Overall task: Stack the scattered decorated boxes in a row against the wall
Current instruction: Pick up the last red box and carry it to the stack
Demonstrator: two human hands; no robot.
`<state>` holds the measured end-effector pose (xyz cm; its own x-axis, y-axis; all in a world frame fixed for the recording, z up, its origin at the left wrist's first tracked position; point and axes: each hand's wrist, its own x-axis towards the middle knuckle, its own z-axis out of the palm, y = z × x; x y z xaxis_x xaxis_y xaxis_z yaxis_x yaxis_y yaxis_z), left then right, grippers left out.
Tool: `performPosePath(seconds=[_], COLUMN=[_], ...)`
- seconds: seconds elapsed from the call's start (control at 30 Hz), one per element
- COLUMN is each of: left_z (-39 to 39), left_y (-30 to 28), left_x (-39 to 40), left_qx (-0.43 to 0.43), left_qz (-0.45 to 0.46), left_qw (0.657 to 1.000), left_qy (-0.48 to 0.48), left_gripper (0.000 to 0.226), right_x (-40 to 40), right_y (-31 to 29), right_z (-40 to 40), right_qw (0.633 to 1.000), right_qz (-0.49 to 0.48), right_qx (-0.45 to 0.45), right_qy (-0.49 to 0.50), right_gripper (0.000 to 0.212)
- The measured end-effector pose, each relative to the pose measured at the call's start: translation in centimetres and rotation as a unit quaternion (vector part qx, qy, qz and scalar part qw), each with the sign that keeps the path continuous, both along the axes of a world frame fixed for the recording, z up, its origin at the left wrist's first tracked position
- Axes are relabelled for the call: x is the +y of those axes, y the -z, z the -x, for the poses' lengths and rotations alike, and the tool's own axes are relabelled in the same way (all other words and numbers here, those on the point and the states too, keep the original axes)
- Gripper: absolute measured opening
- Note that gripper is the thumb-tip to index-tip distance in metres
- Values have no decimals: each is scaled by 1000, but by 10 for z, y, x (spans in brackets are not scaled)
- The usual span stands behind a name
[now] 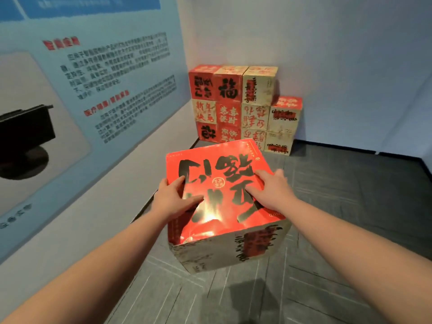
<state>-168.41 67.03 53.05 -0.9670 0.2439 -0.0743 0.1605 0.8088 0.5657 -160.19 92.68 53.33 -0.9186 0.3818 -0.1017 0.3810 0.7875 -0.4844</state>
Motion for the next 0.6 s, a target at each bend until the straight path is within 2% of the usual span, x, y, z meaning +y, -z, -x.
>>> performPosePath(seconds=[0.1, 0.27, 0.33, 0.47, 0.6], left_z=[40, 132, 170, 256, 340], left_y=[2, 16, 22, 23, 14], left_x=[50, 127, 159, 226, 294], left_qx=[-16, -16, -19, -29, -24], left_qz=[1, 1, -7, -22, -31], left_qw=[999, 996, 994, 987, 980], left_qy=[30, 86, 108, 157, 197], left_gripper=[97, 120, 117, 92, 90], right_x=[45, 108, 134, 186, 241], right_y=[3, 15, 22, 19, 6], right_z=[27, 89, 117, 178, 242], right_qw=[999, 996, 993, 986, 977], right_qz=[-3, -4, 0, 9, -4], right_qx=[-4, -13, -12, -17, -14], right_qy=[34, 90, 115, 168, 214], right_gripper=[64, 63, 63, 63, 63])
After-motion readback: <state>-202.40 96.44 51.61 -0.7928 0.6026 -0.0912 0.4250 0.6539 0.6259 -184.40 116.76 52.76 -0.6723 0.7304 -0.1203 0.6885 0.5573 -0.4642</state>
